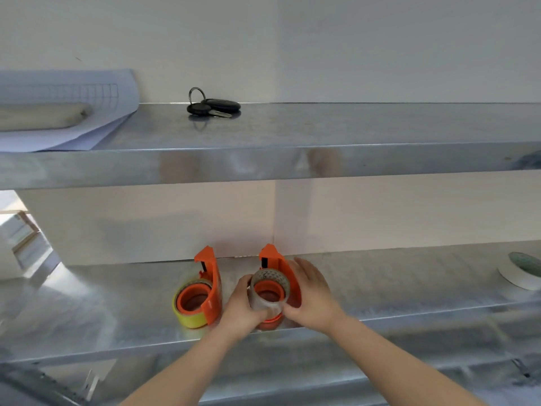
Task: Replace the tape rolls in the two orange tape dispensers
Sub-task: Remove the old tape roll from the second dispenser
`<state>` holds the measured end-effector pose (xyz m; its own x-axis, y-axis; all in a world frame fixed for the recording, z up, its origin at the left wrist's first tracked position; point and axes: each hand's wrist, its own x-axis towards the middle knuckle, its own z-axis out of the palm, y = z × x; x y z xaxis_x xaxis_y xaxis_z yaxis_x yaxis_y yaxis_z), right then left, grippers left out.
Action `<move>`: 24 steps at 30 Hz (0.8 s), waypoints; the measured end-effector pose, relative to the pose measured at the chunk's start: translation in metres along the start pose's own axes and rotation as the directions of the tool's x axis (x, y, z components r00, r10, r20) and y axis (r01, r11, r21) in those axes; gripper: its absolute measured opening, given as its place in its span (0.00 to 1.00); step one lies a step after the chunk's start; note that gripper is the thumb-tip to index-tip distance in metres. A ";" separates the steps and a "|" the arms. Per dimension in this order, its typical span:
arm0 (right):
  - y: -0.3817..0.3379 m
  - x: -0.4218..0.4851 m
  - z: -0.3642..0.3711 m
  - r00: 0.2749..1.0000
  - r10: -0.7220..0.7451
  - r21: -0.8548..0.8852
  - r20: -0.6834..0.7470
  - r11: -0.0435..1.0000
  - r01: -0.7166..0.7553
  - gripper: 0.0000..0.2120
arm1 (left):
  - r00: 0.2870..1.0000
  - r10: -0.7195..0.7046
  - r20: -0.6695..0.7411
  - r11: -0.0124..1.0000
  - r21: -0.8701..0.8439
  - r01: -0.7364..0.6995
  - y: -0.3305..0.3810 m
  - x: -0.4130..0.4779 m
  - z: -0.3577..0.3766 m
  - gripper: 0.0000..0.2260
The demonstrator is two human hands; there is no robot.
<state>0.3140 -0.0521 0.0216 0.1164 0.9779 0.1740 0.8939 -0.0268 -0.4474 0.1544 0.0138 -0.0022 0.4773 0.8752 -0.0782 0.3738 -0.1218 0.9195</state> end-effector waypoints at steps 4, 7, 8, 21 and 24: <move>-0.009 0.014 0.005 0.964 -0.058 -0.115 0.259 0.989 0.090 0.48 | 0.997 0.073 0.032 0.997 0.039 -0.074 -0.004 -0.002 -0.002 0.33; -0.013 0.026 0.008 0.941 0.035 -0.105 0.337 0.994 0.000 0.49 | 0.996 0.076 0.055 0.996 0.045 -0.078 -0.007 -0.004 -0.006 0.34; -0.014 0.027 0.009 0.936 0.063 -0.108 0.348 0.994 -0.026 0.49 | 0.995 0.079 0.061 0.996 0.032 -0.081 -0.009 -0.004 -0.006 0.35; 0.015 0.028 -0.032 0.844 0.479 0.811 0.240 0.379 -0.446 0.22 | 0.999 -0.047 -0.007 0.988 0.150 0.047 -0.016 -0.002 0.006 0.24; 0.031 0.015 -0.026 0.736 0.529 0.868 0.422 0.001 -0.497 0.18 | 0.999 -0.044 -0.025 0.985 0.165 0.048 -0.013 -0.001 0.007 0.21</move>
<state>0.3548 -0.0433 0.0336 0.3765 0.7932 -0.4786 -0.4326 -0.3063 -0.8480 0.1551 0.0114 -0.0171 0.4406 0.8910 -0.1092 0.5223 -0.1556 0.8384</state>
